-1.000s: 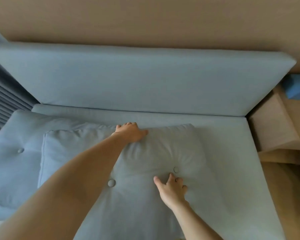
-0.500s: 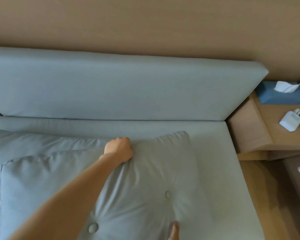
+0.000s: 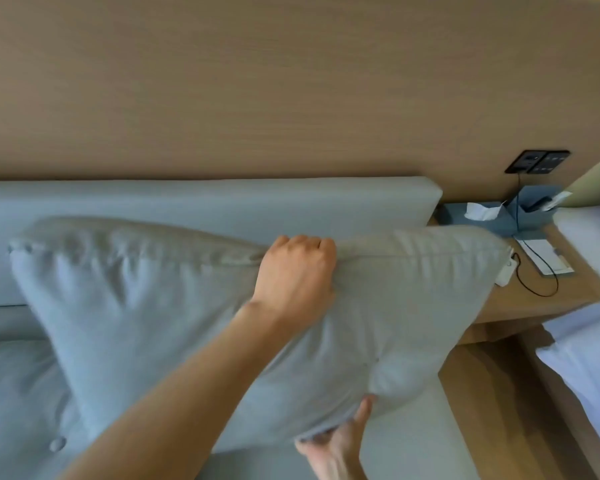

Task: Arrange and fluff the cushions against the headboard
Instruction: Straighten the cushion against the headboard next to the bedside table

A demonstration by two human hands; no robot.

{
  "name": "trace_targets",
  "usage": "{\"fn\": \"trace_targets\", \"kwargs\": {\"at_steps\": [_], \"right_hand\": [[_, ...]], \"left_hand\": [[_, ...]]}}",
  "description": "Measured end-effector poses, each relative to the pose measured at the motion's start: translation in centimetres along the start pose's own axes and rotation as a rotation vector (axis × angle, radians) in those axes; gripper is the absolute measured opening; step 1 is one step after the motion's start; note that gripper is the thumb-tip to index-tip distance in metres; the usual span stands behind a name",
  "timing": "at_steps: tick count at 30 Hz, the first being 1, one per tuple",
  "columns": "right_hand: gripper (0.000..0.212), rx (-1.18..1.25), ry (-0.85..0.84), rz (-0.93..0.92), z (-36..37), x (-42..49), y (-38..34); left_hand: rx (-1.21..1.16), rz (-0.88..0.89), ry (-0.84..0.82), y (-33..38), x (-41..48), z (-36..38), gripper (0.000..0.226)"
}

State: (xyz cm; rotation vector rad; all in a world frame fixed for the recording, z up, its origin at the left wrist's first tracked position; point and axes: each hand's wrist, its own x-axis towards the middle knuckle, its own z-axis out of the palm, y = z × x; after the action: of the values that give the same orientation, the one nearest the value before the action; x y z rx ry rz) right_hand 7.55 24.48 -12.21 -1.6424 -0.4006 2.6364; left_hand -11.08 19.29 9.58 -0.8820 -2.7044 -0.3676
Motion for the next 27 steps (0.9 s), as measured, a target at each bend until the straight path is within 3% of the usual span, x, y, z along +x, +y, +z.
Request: {"fn": "trace_targets", "kwargs": {"at_steps": [5, 9, 14, 19, 23, 27], "right_hand": [[0.091, 0.052, -0.013, -0.064, 5.7, 5.2, -10.0], [0.09, 0.069, -0.126, -0.121, 6.9, 8.3, -14.2], [0.09, 0.051, -0.131, -0.073, 6.7, 12.9, -16.5], [0.093, 0.061, -0.201, -0.019, 7.6, 15.8, -17.1], [0.091, -0.084, -0.162, -0.04, 10.6, 18.9, -17.3], [0.105, -0.135, -0.161, -0.024, 13.1, 19.8, -17.8]], "left_hand": [[-0.086, 0.062, 0.18, 2.2, 5.6, 3.0, 0.026], [-0.134, 0.077, 0.276, 3.0, 7.7, 7.2, 0.017], [-0.147, 0.08, 0.319, 3.7, 9.4, 11.2, 0.027], [-0.089, 0.061, 0.354, 3.8, 10.2, 12.9, 0.012], [-0.05, 0.023, 0.225, 1.0, 10.5, 19.4, 0.013], [-0.014, -0.147, 0.139, -1.4, 10.7, 23.8, 0.035]]}}
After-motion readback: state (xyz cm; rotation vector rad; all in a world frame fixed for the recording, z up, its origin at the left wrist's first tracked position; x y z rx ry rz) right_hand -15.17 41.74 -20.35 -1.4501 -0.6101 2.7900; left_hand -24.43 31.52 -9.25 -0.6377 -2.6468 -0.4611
